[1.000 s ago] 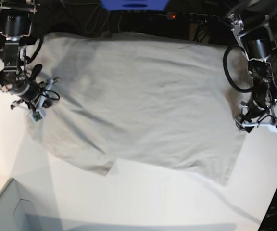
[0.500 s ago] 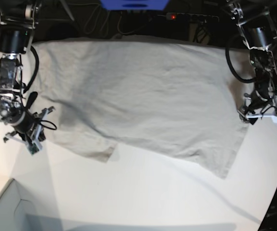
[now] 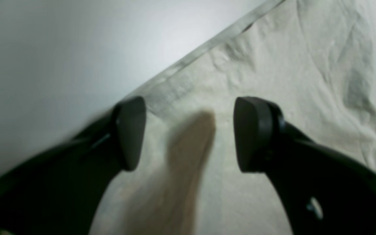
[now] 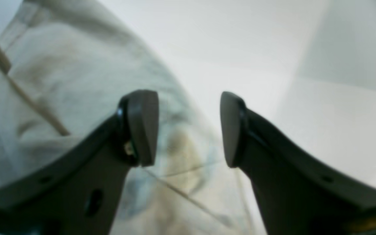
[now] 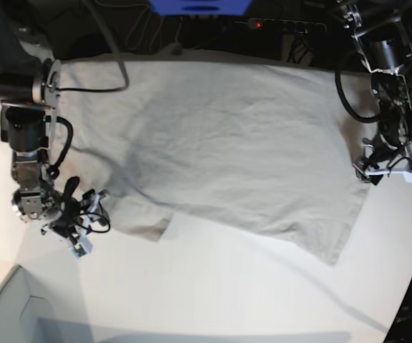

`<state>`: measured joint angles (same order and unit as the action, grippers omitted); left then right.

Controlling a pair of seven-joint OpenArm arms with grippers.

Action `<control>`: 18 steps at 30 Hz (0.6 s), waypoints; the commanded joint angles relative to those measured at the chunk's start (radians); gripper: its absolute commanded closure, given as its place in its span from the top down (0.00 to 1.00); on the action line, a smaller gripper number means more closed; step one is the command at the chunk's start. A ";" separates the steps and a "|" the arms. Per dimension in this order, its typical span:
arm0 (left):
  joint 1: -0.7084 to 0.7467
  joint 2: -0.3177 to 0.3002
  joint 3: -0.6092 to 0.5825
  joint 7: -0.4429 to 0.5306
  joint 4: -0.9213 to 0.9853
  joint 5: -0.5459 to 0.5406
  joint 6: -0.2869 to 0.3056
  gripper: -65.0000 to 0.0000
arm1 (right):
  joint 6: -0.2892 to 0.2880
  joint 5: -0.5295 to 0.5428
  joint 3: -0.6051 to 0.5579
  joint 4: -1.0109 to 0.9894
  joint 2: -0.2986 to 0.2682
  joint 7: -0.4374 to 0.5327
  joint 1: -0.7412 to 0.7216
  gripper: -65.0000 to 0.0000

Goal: Layout the t-shirt on the table in an organized manner, then fold the t-shirt properly
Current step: 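Slide the right gripper along the shirt side toward the hem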

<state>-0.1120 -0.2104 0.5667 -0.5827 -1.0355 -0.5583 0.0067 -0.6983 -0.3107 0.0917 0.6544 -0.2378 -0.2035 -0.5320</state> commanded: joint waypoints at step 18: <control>-0.008 -0.007 0.000 -0.007 -0.009 -0.004 -0.003 0.64 | 0.000 0.014 -0.039 -0.157 -0.001 0.198 -0.026 0.48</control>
<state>-0.1135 -0.2100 0.5667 -0.5831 -1.0351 -0.5587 0.0067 -0.6952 -0.3031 0.0513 0.4862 -0.2314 -0.0097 -0.5255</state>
